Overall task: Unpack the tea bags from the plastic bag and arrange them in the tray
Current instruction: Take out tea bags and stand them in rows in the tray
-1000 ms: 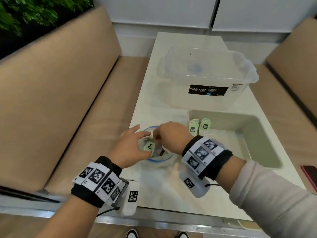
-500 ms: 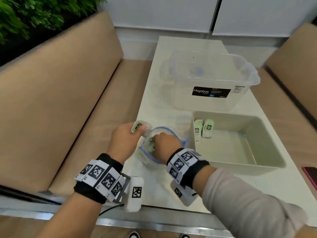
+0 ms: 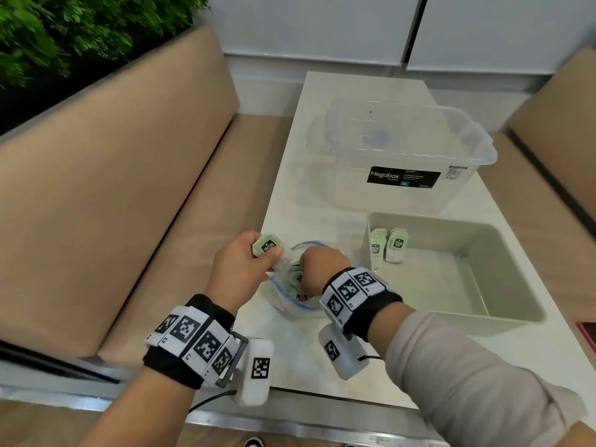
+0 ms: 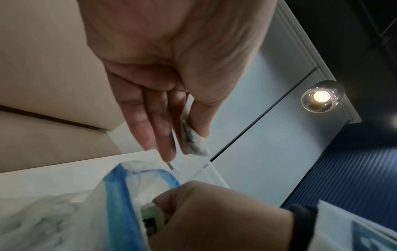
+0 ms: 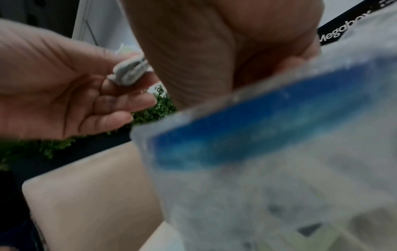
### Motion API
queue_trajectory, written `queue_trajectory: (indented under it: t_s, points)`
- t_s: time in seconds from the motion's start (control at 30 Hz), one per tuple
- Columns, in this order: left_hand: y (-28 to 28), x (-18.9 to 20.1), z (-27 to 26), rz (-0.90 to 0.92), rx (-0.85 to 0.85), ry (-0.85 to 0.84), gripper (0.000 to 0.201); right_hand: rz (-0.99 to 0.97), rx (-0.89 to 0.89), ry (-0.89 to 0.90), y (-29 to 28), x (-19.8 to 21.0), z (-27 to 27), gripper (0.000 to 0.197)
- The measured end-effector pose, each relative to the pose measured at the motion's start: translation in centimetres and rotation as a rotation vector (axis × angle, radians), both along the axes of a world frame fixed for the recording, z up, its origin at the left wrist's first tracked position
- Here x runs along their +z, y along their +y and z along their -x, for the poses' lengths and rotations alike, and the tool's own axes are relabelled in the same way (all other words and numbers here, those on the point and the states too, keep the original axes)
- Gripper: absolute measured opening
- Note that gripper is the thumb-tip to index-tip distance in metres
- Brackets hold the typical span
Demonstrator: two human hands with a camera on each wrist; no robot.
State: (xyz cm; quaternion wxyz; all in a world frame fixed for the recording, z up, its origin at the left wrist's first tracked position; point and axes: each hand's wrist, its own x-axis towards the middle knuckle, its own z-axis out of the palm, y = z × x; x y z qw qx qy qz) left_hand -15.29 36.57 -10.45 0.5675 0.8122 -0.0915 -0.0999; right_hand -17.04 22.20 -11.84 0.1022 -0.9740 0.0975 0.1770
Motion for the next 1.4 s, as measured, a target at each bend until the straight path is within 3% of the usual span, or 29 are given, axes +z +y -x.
queue_trajectory:
  t_s: [0.07,0.2,0.3,0.47,0.57,0.7,0.83,0.93,1.1,1.23,1.4]
  points:
    - [0.1,0.0,-0.1,0.047,0.017,0.019,0.002,-0.081,-0.024,-0.026,-0.4,0.8,0.2,0.029]
    - [0.0,-0.1,-0.6,0.137,0.081,0.057,0.003,-0.329,-0.122,-0.141,-2.2,2.4,0.7,0.020]
    - [-0.6,0.1,-0.8,0.185,0.117,0.087,0.007,-0.518,-0.181,-0.188,-3.4,4.1,1.3,0.034]
    - [-2.4,0.5,-0.8,0.241,0.070,0.165,0.014,-0.890,-0.223,-0.229,-4.6,7.5,2.2,0.024]
    - [-3.9,0.6,-0.5,0.265,-0.015,0.270,0.019,-0.955,-0.186,-0.234,-4.8,9.6,2.4,0.020]
    - [-5.2,0.8,-0.2,0.475,-0.169,0.538,0.032,-1.039,-0.168,-0.192,-5.3,11.1,2.6,0.021]
    - [-5.9,1.7,0.3,0.750,-0.285,0.782,0.055,-0.953,-0.218,-0.173,-5.9,10.4,2.5,0.018]
    - [-6.3,1.8,0.6,0.816,-0.350,0.854,0.077,-0.860,-0.273,-0.182,-6.4,9.4,2.3,0.032]
    - [-7.6,1.8,1.1,0.793,-0.296,0.838,0.057,-0.943,-0.315,-0.225,-7.4,8.8,2.5,0.035]
    - [-8.7,1.3,1.3,0.872,-0.207,0.844,0.057,-0.976,-0.383,-0.246,-8.5,8.8,2.5,0.050]
    - [-10.0,0.8,1.6,0.945,-0.158,0.833,0.053,-1.075,-0.453,-0.265,-9.8,8.0,2.9,0.029]
